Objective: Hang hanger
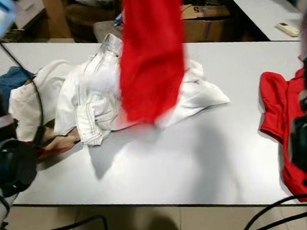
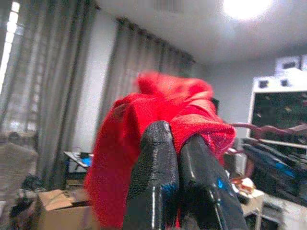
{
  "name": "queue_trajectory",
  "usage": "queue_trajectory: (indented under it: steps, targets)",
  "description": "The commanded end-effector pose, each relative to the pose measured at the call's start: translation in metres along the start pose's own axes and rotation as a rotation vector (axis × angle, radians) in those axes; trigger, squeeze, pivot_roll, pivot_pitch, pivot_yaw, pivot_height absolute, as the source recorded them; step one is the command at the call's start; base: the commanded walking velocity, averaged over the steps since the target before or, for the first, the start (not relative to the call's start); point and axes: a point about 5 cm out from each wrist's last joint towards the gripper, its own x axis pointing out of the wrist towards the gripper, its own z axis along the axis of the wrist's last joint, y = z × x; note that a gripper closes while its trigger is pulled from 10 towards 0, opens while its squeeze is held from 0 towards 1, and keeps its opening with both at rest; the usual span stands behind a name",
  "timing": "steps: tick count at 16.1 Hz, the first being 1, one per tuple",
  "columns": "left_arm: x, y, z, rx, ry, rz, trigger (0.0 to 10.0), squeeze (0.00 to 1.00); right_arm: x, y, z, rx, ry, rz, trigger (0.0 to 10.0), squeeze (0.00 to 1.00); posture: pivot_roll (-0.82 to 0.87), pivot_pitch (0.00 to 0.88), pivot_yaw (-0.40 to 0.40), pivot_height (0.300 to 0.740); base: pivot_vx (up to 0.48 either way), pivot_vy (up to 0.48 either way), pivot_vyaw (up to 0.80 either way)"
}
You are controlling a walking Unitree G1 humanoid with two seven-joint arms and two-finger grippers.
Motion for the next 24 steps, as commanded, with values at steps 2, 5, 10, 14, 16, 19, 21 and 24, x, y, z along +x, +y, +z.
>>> queue_trajectory:
  steps: [2,5,10,14,16,19,21,24]
  targets:
    - [-0.001,0.011,-0.017,0.016,0.058,0.101,10.0,0.00,-0.008,0.036,-0.051,0.029,0.149,0.213,10.0,0.00,-0.13,0.000,-0.017,0.740,0.000,0.000,0.00]
    - [-0.007,0.019,-0.068,0.030,0.196,0.203,10.0,0.00,-0.031,0.066,-0.105,0.104,0.284,0.245,10.0,0.00,-0.14,0.000,-0.004,0.740,0.000,0.000,0.00]
    - [-0.060,0.041,-0.169,0.075,0.540,0.365,10.0,0.00,-0.104,0.121,-0.157,0.148,0.470,0.415,10.0,0.00,-0.16,0.000,0.034,0.740,0.000,0.000,0.00]
    - [-0.087,0.060,-0.186,0.160,0.625,0.456,10.0,0.00,-0.124,0.123,-0.145,0.167,0.446,0.450,10.0,0.00,-0.17,0.000,0.049,0.740,0.000,0.000,0.00]
    - [-0.087,0.060,-0.186,0.160,0.625,0.456,10.0,0.00,-0.124,0.123,-0.145,0.167,0.446,0.450,10.0,0.00,-0.17,0.000,0.049,0.740,0.000,0.000,0.00]
    - [-0.087,0.060,-0.186,0.160,0.625,0.456,10.0,0.00,-0.124,0.123,-0.145,0.167,0.446,0.450,10.0,0.00,-0.17,0.000,0.049,0.740,0.000,0.000,0.00]
    - [-0.087,0.060,-0.186,0.160,0.625,0.456,10.0,0.00,-0.124,0.123,-0.145,0.167,0.446,0.450,10.0,0.00,-0.17,0.000,0.049,0.740,0.000,0.000,0.00]
    - [-0.087,0.060,-0.186,0.160,0.625,0.456,10.0,0.00,-0.124,0.123,-0.145,0.167,0.446,0.450,10.0,0.00,-0.17,0.000,0.049,0.740,0.000,0.000,0.00]
